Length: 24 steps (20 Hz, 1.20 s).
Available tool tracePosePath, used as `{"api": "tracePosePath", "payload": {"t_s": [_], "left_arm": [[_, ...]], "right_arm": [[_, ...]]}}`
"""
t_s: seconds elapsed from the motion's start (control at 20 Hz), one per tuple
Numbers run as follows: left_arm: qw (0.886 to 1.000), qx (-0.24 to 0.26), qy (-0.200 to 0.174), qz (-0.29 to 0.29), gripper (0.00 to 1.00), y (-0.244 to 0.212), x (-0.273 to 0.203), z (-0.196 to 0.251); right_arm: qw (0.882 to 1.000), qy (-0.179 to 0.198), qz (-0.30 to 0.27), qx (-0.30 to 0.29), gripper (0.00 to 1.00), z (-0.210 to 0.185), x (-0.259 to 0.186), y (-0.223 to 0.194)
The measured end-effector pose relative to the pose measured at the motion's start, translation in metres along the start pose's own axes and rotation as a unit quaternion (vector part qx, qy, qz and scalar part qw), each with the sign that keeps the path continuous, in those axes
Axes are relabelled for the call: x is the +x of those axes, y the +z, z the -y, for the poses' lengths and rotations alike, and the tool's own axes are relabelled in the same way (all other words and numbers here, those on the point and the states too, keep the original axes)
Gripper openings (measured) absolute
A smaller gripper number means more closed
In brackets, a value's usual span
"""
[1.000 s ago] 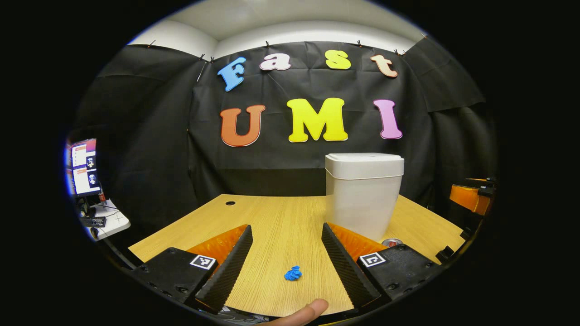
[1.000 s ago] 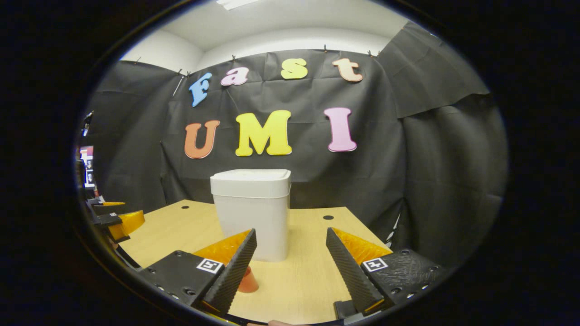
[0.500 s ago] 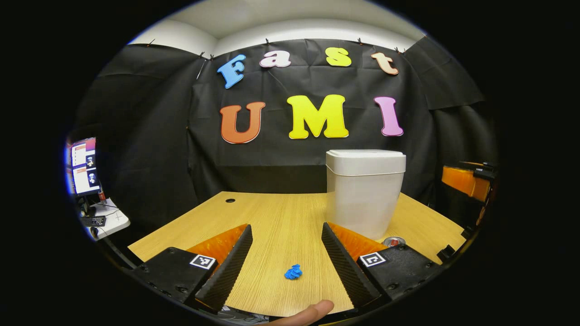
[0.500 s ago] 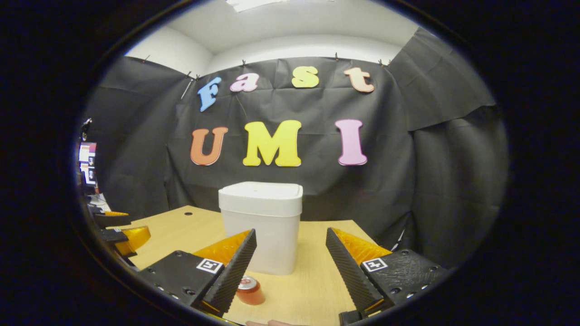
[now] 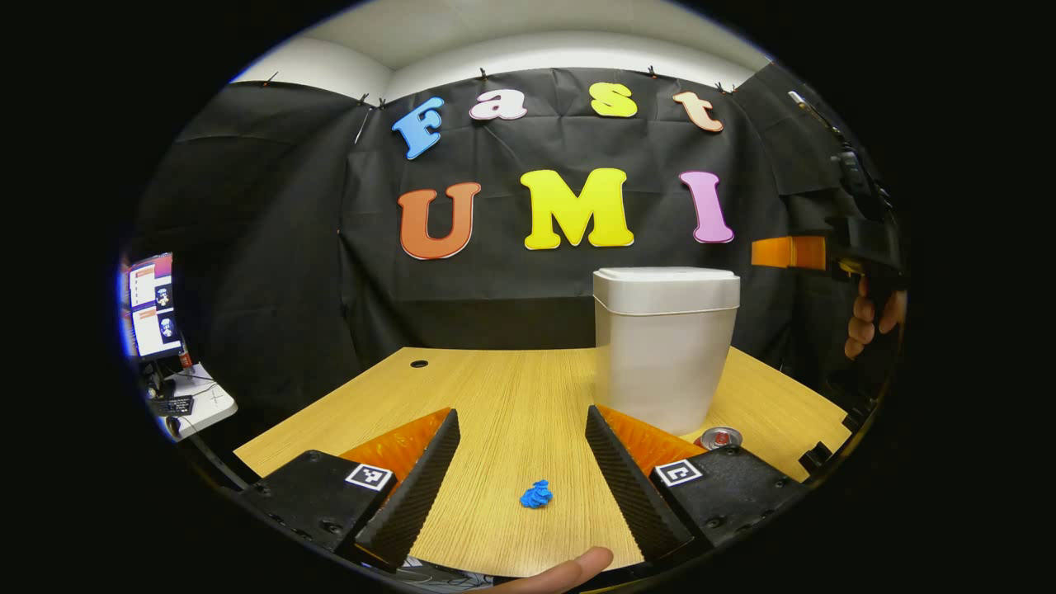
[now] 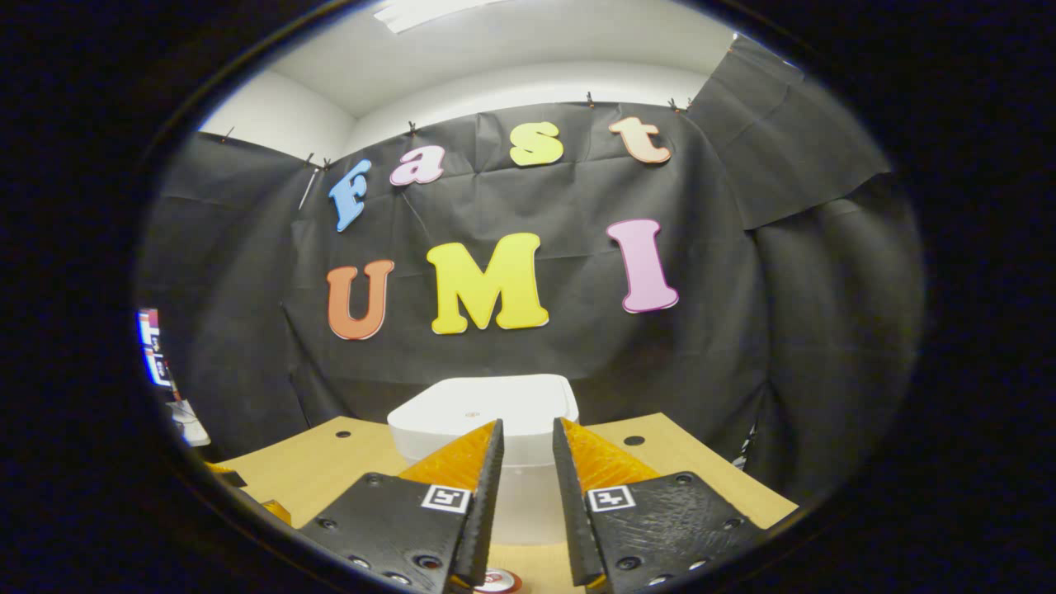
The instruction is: Press the lid of the desktop garbage bin to open it, pick up the crumpled paper on the desktop and throw it into the bin, then pick up the pop can on the desktop and drop it into the bin, and finally close the garbage bin lid.
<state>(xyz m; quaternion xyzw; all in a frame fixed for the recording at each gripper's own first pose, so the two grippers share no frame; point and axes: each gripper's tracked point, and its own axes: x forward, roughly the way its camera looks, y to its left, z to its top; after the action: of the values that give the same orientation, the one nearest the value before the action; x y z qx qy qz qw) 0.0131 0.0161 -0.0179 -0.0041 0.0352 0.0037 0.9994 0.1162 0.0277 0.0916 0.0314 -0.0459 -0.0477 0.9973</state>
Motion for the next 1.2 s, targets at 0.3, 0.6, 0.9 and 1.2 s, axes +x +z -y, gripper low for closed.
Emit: {"api": "tracePosePath", "payload": {"t_s": [0.3,0.6,0.9,1.2], "left_arm": [[1.000,-0.002,0.005,-0.004,0.99,-0.002,0.004,-0.004],[1.000,-0.004,0.007,-0.006,0.99,-0.004,0.008,-0.012],[1.000,-0.011,0.012,-0.013,0.99,-0.007,0.011,-0.017],[1.000,-0.013,0.016,-0.023,0.99,-0.013,0.012,-0.020]], "right_arm": [[0.998,0.016,-0.058,-0.006,0.00,-0.021,0.043,0.001],[0.995,0.017,-0.089,-0.036,0.00,-0.036,0.068,-0.005],[0.989,0.049,-0.136,-0.038,0.00,-0.061,0.077,-0.025],[0.986,0.063,-0.148,-0.045,0.01,-0.057,0.075,-0.031]]}}
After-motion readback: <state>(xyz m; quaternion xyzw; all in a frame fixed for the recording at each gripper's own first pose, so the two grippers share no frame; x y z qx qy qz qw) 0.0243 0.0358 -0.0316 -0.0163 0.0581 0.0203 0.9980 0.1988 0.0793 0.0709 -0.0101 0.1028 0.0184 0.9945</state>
